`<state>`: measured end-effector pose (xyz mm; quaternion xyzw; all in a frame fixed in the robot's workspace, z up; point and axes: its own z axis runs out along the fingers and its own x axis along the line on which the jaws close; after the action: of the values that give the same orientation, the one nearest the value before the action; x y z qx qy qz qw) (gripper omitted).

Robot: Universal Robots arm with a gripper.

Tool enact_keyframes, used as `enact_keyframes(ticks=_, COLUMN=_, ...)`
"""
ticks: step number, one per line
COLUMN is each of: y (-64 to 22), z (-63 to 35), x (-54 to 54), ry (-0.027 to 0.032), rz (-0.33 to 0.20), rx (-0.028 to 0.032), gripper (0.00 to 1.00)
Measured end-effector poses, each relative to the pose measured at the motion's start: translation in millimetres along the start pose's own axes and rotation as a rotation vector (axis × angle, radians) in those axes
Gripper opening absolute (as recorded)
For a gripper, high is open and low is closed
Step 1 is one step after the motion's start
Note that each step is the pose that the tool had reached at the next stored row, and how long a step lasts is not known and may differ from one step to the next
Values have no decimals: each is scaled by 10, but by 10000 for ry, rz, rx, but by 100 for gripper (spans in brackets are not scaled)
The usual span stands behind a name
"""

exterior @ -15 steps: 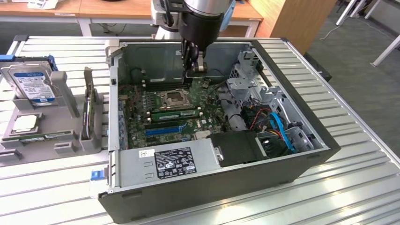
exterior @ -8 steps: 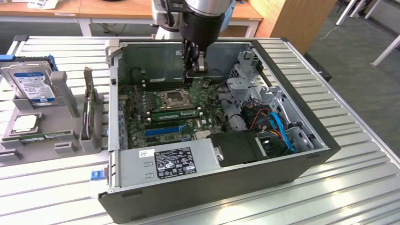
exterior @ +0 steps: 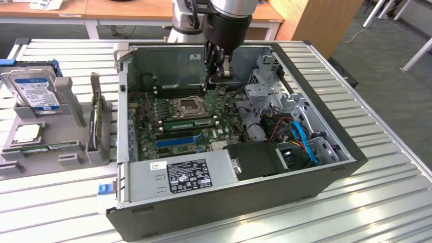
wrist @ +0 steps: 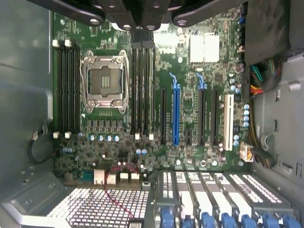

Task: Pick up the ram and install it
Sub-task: 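Press down the ram until it locks into place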

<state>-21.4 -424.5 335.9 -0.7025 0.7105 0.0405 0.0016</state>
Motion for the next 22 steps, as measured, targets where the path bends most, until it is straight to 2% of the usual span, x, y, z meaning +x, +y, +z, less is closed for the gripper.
enact_keyframes(ticks=7, y=-142, z=-8, x=-2, ry=0, rz=1, rx=0, gripper=10)
enact_keyframes(ticks=8, y=-233, z=-13, x=-3, ry=0, rz=0, rx=0, gripper=10)
enact_keyframes(ticks=22, y=-216, z=-12, x=-3, ry=0, rz=-1, rx=0, gripper=10)
